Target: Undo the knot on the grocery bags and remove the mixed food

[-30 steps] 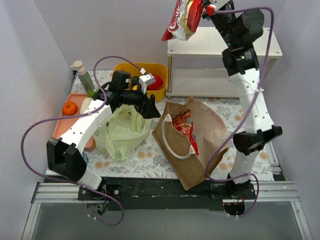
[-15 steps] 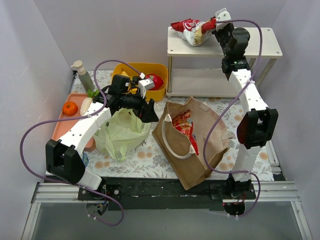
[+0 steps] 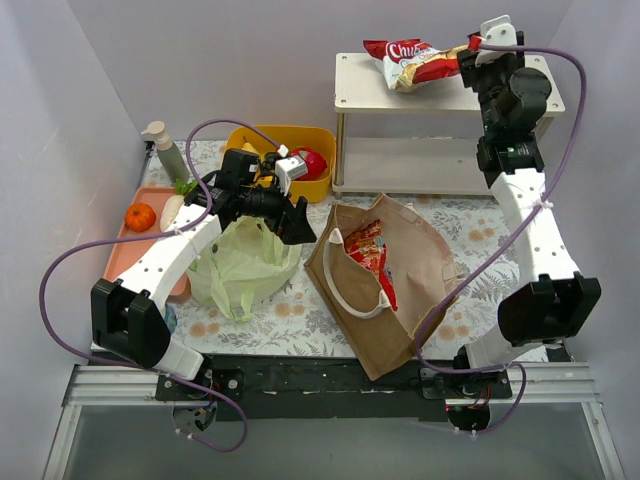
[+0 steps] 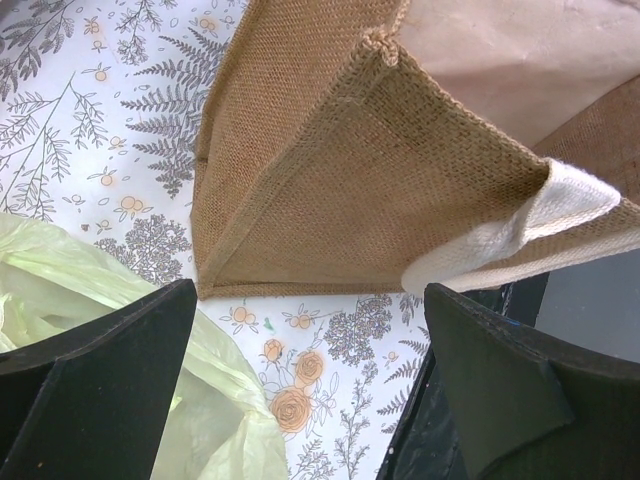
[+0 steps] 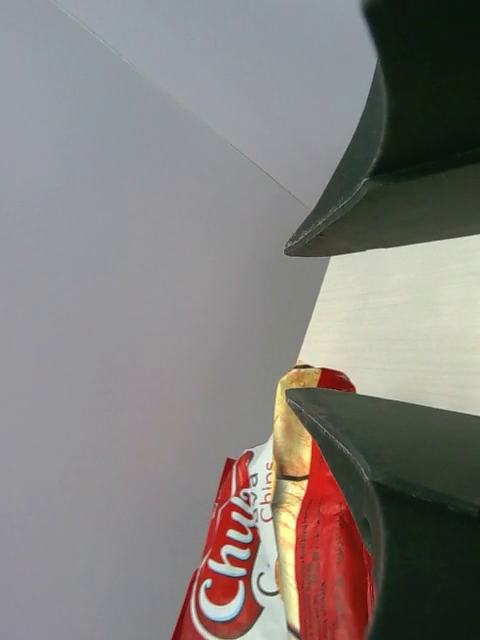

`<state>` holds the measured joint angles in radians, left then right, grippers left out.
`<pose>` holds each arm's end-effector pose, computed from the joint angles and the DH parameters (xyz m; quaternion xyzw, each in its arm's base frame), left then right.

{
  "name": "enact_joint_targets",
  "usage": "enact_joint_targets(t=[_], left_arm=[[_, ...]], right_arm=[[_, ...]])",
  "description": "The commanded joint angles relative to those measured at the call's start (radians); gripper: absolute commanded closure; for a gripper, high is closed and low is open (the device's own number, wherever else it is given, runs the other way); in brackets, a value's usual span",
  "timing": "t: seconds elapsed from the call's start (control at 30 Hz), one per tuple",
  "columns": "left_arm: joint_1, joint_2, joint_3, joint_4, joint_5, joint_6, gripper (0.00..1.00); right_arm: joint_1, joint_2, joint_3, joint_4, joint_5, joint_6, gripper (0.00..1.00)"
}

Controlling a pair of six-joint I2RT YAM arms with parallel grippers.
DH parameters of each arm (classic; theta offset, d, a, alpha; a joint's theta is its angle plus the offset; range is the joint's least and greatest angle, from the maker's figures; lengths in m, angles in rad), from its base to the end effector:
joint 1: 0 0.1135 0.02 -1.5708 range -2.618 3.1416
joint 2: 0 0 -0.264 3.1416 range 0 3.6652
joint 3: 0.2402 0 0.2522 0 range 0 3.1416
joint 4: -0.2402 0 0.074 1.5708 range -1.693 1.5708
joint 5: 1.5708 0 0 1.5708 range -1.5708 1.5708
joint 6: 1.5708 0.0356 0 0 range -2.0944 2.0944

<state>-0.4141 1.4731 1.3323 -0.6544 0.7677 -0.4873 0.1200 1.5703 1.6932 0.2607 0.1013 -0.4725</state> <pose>0.2784 -0.1494 0.3301 0.1101 0.8630 -0.4648 0.1646 0.3550 0.0392 0.5080 -0.1229 0.5465 -0.1730 0.8101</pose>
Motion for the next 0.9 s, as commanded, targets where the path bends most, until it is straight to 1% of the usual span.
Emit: enact_joint_targets(t=[0.0, 0.03, 0.07, 0.17, 0.2, 0.23, 0.37, 0.4, 0.43, 0.47, 0.5, 0.53, 0.57, 0.6, 0.67, 0.7, 0.77, 0.83, 0.87], left_arm=[[0.006, -0.024, -0.007, 0.018, 0.024, 0.007, 0.02], [0.006, -0.02, -0.005, 0.021, 0.028, -0.003, 0.02], [0.006, -0.017, -0.004, 0.025, 0.031, -0.008, 0.02], [0.006, 0.0, 0.014, 0.033, 0.045, -0.025, 0.02], [0.006, 0.006, 0.019, 0.033, 0.047, -0.028, 0.02], [0.006, 0.009, 0.027, 0.035, 0.047, -0.03, 0.02], [0.006, 0.012, 0.03, 0.035, 0.039, -0.03, 0.02], [0.006, 0.01, 0.028, 0.032, 0.036, -0.027, 0.02], [0.006, 0.009, 0.028, 0.029, 0.03, -0.024, 0.02], [0.006, 0.006, 0.028, 0.022, 0.025, -0.02, 0.02], [0.006, 0.006, 0.027, 0.021, 0.022, -0.014, 0.02], [0.006, 0.003, 0.027, 0.019, 0.016, -0.011, 0.02], [0.006, 0.0, 0.022, 0.018, 0.01, -0.01, 0.02], [0.006, 0.0, 0.024, 0.019, 0.008, -0.005, 0.02], [0.006, 0.004, 0.022, 0.022, 0.002, -0.004, 0.02], [0.008, 0.007, 0.025, 0.022, 0.002, -0.004, 0.02], [0.008, 0.013, 0.03, 0.024, 0.002, 0.0, 0.02], [0.008, 0.027, 0.041, 0.024, 0.004, 0.0, 0.02], [0.008, 0.032, 0.044, 0.024, 0.007, -0.002, 0.02]], right_arm=[[0.006, -0.038, -0.026, 0.017, -0.008, 0.061, 0.36], [0.006, -0.035, -0.017, 0.006, -0.047, 0.072, 0.33], [0.006, -0.026, 0.031, -0.007, -0.152, 0.08, 0.32], [0.041, 0.049, 0.124, -0.038, -0.218, 0.117, 0.31], [0.052, 0.104, 0.196, -0.046, -0.221, 0.121, 0.31], [0.076, 0.131, 0.233, -0.044, -0.218, 0.123, 0.3], [0.119, 0.269, 0.365, 0.005, -0.128, 0.155, 0.35], [0.13, 0.322, 0.4, -0.004, -0.12, 0.156, 0.36], [0.135, 0.342, 0.455, -0.024, -0.114, 0.159, 0.36], [0.139, 0.356, 0.473, -0.05, -0.106, 0.166, 0.36], [0.141, 0.352, 0.468, -0.102, -0.106, 0.172, 0.37], [0.141, 0.33, 0.386, -0.112, -0.039, 0.182, 0.37], [0.138, 0.298, 0.32, -0.115, -0.02, 0.201, 0.38], [0.129, 0.225, 0.259, -0.12, -0.015, 0.205, 0.38], [0.104, 0.168, 0.095, -0.141, -0.041, 0.256, 0.38], [0.072, 0.134, 0.051, -0.149, -0.058, 0.274, 0.38], [0.04, 0.129, 0.01, -0.163, -0.093, 0.314, 0.37], [-0.008, 0.158, 0.031, -0.166, -0.167, 0.351, 0.37], [-0.022, 0.171, 0.083, -0.163, -0.233, 0.351, 0.36]])
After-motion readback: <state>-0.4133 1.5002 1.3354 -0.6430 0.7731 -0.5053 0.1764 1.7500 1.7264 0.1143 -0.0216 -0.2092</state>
